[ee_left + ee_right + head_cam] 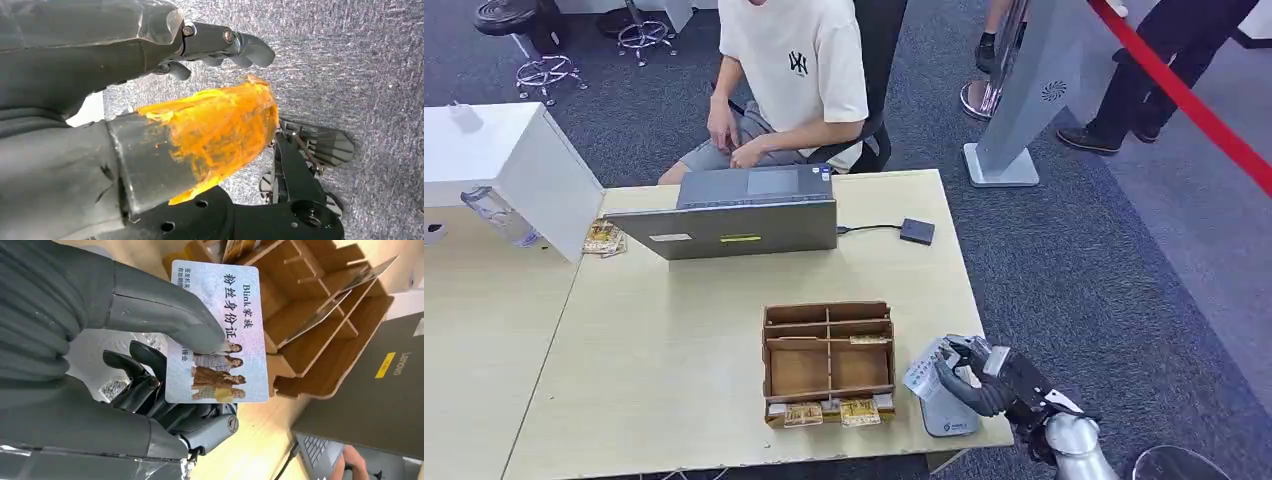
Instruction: Pass the card to the sensor for recognition and then transmit it.
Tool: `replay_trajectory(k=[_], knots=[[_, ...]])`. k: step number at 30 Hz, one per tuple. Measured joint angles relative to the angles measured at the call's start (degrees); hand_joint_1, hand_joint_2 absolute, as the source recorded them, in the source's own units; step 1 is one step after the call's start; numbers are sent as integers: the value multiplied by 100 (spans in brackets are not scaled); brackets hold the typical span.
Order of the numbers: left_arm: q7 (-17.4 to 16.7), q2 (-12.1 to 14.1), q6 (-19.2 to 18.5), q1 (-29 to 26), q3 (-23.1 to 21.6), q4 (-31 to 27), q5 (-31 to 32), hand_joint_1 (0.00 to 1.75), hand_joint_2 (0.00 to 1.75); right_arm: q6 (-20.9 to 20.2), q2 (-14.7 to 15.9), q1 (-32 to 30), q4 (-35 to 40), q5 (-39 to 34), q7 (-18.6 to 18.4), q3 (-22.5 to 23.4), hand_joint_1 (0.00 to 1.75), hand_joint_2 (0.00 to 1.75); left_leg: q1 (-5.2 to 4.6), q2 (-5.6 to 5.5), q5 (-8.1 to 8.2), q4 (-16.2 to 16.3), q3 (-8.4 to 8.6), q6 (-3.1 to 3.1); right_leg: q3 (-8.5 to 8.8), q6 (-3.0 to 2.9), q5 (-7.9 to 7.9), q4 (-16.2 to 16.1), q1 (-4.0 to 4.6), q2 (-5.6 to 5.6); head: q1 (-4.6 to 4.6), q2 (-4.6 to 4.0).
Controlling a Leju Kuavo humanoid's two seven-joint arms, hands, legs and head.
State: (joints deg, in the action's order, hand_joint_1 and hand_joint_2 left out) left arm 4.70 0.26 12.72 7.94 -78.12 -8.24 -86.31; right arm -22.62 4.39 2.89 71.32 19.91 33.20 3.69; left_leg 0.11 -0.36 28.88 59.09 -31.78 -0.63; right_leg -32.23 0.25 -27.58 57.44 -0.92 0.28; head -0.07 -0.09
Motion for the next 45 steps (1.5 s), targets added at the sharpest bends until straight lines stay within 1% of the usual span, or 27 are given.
replay_trajectory(k=[5,11,20,25,28,45], knots=[[0,7,0,0,24,0,0,0,0,55,74,67,-87,-10,13,-33,175,175,-1,0,0,0,0,0,0,0,0,0,-1,0,0,0],[-2,7,0,-1,59,0,0,0,0,-72,164,136,-190,-186,125,-31,175,175,-1,0,0,0,0,0,0,0,0,0,0,0,0,0],[13,7,0,-2,131,0,0,0,0,271,256,266,-387,276,74,-31,175,175,0,0,0,0,0,0,0,0,0,0,0,0,0,0],[13,9,0,-6,151,0,0,0,0,646,295,310,-476,665,-20,-37,175,175,0,0,0,0,0,0,0,0,0,0,0,0,0,0],[13,11,0,-7,179,0,0,0,0,784,313,349,-529,809,-48,-37,175,175,-1,0,0,0,0,0,0,0,0,0,0,0,0,0],[17,15,0,-17,284,0,0,0,0,837,603,506,-990,986,17,-39,175,175,0,-1,0,0,0,0,0,0,0,0,0,0,0,0]])
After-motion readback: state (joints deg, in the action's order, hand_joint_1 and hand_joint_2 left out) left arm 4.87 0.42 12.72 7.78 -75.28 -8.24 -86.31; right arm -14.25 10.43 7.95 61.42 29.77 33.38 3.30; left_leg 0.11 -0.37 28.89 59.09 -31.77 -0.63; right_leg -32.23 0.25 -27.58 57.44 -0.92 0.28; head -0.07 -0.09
